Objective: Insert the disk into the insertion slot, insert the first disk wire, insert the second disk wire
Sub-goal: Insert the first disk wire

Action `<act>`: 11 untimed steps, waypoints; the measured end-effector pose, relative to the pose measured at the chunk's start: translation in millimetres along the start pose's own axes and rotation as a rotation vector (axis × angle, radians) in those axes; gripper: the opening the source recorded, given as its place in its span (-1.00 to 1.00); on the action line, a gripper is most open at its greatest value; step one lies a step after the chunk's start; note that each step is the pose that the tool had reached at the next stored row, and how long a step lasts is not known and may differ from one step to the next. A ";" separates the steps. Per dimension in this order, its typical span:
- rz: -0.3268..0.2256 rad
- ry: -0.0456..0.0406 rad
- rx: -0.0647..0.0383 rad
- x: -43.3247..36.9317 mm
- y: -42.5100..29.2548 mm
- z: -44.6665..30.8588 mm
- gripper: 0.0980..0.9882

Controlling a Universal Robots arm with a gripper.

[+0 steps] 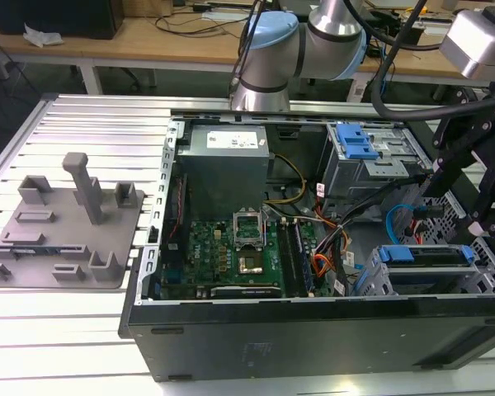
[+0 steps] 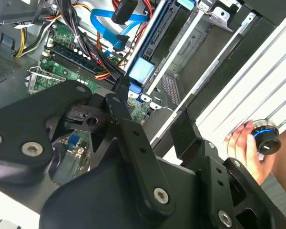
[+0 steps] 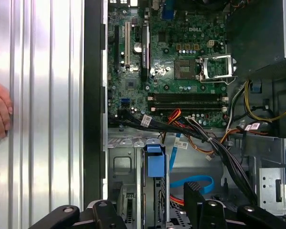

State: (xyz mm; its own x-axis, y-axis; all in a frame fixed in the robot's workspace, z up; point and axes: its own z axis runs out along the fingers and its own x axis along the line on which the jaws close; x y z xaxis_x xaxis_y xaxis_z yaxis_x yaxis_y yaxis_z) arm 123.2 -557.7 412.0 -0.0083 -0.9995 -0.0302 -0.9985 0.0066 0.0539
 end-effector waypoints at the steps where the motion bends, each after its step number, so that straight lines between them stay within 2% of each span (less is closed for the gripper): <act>1: 0.000 0.0000 0.000 0.0 0.0 0.1 0.17; 8: 0.000 0.0002 0.000 -0.9 0.0 0.3 0.17; 9: 0.000 0.0041 0.006 -3.7 1.1 0.3 0.17; 10: 0.000 0.0061 0.028 -5.1 1.1 0.4 0.17; 11: -0.001 0.0079 0.043 -5.8 1.1 0.5 0.17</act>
State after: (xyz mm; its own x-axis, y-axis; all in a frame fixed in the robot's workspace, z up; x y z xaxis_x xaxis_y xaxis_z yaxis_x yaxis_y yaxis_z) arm 122.2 -551.9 411.8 -0.0074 -0.9997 -0.0223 -0.9999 0.0071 0.0106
